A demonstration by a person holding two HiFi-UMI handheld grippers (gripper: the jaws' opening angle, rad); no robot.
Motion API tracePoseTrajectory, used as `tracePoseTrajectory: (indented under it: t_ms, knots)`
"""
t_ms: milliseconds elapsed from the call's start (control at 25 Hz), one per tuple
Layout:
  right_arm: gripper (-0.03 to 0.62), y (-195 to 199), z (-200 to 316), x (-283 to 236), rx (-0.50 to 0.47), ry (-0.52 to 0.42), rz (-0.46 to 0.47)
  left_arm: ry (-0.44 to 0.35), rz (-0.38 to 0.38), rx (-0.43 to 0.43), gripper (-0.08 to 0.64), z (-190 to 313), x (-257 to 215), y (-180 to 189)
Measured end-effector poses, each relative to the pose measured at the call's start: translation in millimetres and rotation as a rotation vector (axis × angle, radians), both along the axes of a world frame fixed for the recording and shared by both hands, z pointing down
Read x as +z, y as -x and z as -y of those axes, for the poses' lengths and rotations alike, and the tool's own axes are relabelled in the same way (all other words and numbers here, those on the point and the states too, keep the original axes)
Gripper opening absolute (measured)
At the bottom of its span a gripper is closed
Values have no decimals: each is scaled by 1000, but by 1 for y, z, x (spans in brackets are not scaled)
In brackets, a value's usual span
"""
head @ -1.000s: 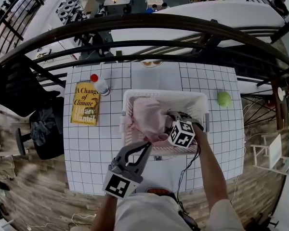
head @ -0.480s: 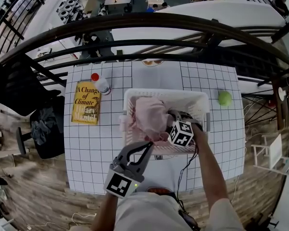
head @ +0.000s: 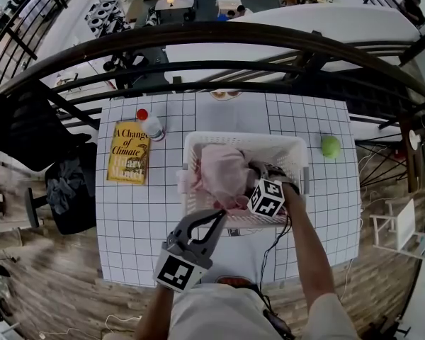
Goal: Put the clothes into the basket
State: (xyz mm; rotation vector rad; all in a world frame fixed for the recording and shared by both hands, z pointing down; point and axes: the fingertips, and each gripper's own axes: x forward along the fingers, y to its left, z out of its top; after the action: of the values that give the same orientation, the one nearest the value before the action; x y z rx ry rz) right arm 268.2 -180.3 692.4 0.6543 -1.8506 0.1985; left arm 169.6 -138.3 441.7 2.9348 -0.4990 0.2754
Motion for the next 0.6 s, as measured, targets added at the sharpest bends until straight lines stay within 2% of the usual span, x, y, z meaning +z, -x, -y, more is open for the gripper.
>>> tracePoseTrajectory:
  t_ms: [600]
  knots:
    - [425,-12,-3,-71,-11,-96,-78,-15,-27,7,0,-11,-13,5]
